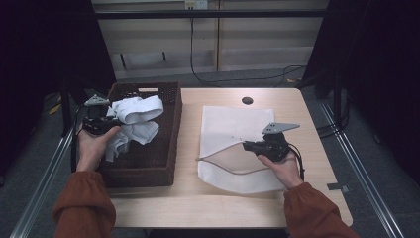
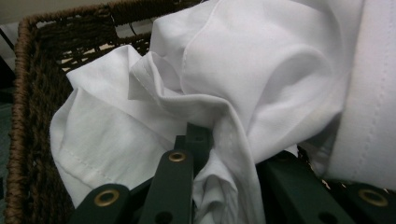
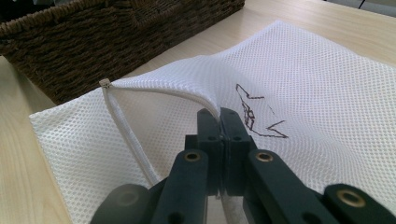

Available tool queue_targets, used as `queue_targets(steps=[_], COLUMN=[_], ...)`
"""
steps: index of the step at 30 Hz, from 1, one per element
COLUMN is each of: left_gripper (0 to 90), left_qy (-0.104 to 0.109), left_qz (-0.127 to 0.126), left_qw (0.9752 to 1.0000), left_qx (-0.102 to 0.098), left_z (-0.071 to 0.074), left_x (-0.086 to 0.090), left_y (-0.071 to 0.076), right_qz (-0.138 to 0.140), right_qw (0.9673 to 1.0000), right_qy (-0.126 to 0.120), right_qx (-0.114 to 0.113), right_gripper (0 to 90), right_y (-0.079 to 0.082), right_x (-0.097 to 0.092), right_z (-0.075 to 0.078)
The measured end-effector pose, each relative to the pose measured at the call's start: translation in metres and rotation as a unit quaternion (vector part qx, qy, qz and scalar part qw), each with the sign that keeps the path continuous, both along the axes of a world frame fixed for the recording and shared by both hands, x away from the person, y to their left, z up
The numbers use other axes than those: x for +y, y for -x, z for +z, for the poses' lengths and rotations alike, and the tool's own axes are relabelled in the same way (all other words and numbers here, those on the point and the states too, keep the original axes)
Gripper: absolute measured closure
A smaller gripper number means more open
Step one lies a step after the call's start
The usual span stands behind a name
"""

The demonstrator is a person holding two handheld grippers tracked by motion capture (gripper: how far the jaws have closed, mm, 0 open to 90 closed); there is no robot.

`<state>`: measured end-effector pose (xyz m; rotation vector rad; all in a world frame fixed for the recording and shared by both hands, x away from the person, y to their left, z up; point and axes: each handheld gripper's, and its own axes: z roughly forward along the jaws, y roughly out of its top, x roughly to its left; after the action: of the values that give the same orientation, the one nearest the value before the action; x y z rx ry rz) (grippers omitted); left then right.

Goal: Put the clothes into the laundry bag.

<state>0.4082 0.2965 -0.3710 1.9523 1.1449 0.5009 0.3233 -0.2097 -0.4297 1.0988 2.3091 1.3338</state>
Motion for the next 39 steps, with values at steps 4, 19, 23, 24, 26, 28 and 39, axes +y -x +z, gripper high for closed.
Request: queue_targets(steps=[4, 19, 23, 24, 26, 28, 39], left_gripper=[79.3, 79.3, 79.3, 79.3, 79.3, 79.3, 79.3], left_qy=[0.021, 0.041, 0.043, 0.047, 0.047, 0.048, 0.068], left_qz=[0.008, 0.020, 0.022, 0.023, 0.021, 0.019, 0.008], left_qw=[0.9997, 0.9979, 0.9972, 0.9968, 0.9966, 0.9964, 0.9924], left_qx=[-0.013, -0.046, -0.058, -0.061, -0.064, -0.068, -0.102], left_z=[0.003, 0.012, 0.014, 0.015, 0.017, 0.018, 0.034], left_x=[0.003, 0.014, 0.015, 0.015, 0.016, 0.016, 0.016], left_y=[0.002, 0.008, 0.010, 0.011, 0.012, 0.014, 0.024], right_qz=[-0.001, 0.004, 0.004, 0.004, 0.005, 0.005, 0.005], right_qw=[1.0000, 1.0000, 1.0000, 1.0000, 1.0000, 1.0000, 1.0000], right_qy=[0.001, 0.000, 0.000, 0.000, 0.000, -0.001, 0.000], right_qx=[0.000, 0.001, 0.001, 0.001, 0.000, 0.000, -0.001], right_gripper=[88.3, 88.4, 88.4, 88.4, 88.4, 88.4, 88.4], right_y=[0.000, 0.000, 0.000, 0.000, 0.000, 0.000, 0.000], right_x=[0.000, 0.001, 0.000, 0.000, 0.000, 0.000, 0.000], right_z=[0.000, 0.000, 0.000, 0.000, 0.000, 0.000, 0.000])
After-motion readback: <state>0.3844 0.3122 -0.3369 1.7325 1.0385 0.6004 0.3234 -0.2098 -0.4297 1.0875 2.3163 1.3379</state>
